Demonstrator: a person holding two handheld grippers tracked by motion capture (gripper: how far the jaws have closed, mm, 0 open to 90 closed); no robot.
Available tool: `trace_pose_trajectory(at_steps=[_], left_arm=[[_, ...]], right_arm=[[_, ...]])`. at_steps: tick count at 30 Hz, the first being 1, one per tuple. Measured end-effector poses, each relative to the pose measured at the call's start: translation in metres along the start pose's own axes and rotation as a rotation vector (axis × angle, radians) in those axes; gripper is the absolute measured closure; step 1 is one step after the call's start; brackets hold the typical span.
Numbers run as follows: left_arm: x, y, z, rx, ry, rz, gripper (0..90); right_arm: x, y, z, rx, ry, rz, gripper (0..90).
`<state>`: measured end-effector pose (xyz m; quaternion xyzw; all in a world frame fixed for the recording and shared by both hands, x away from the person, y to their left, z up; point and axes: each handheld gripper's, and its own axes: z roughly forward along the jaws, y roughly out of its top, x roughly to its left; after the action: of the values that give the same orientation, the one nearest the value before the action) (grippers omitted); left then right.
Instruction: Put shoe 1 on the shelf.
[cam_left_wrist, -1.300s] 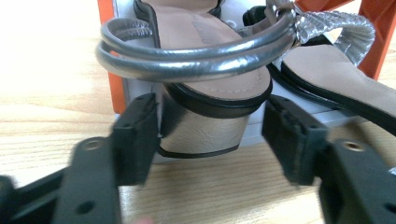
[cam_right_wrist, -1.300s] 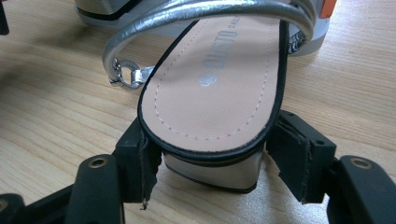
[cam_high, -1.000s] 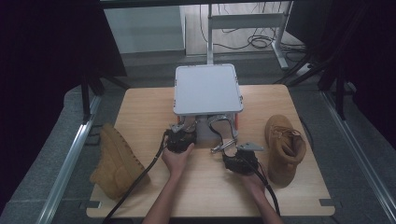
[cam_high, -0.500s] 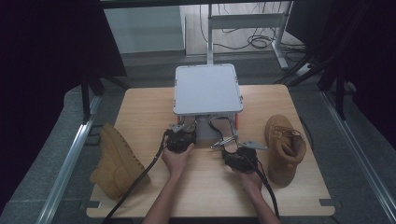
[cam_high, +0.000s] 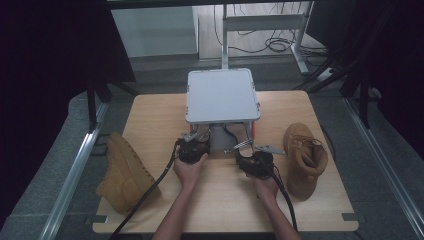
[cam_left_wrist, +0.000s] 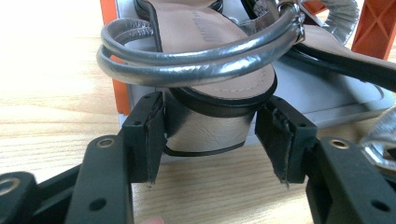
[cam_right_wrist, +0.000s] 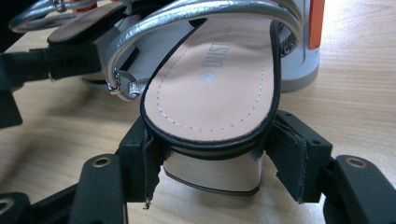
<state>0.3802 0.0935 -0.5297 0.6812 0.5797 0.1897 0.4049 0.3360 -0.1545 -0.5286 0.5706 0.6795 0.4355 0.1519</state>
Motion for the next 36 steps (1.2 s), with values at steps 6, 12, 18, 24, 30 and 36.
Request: trace_pose_trajectory(at_steps=[6, 12, 18, 24, 30, 36], left_arm=[[0.000, 0.000, 0.000, 0.001, -0.002, -0.002, 43.3], [0.000, 0.000, 0.000, 0.002, -0.003, 0.000, 43.3], [0.001, 0.001, 0.000, 0.003, -0.004, 0.001, 43.3], [0.001, 0.001, 0.000, 0.003, -0.004, 0.001, 43.3], [0.001, 0.001, 0.000, 0.004, -0.003, 0.001, 43.3], [0.001, 0.001, 0.000, 0.005, -0.004, 0.001, 43.3]], right_arm=[[-0.001, 0.007, 0.006, -0.016, -0.003, 0.013, 38.4], [-0.001, 0.012, 0.011, -0.015, -0.004, 0.030, 38.5], [-0.002, 0.016, 0.018, -0.022, -0.008, 0.038, 38.5], [-0.006, 0.018, 0.024, -0.043, 0.001, 0.056, 38.6], [-0.005, 0.021, 0.031, -0.051, -0.009, 0.059, 38.6], [-0.005, 0.027, 0.036, -0.062, -0.027, 0.057, 38.6]])
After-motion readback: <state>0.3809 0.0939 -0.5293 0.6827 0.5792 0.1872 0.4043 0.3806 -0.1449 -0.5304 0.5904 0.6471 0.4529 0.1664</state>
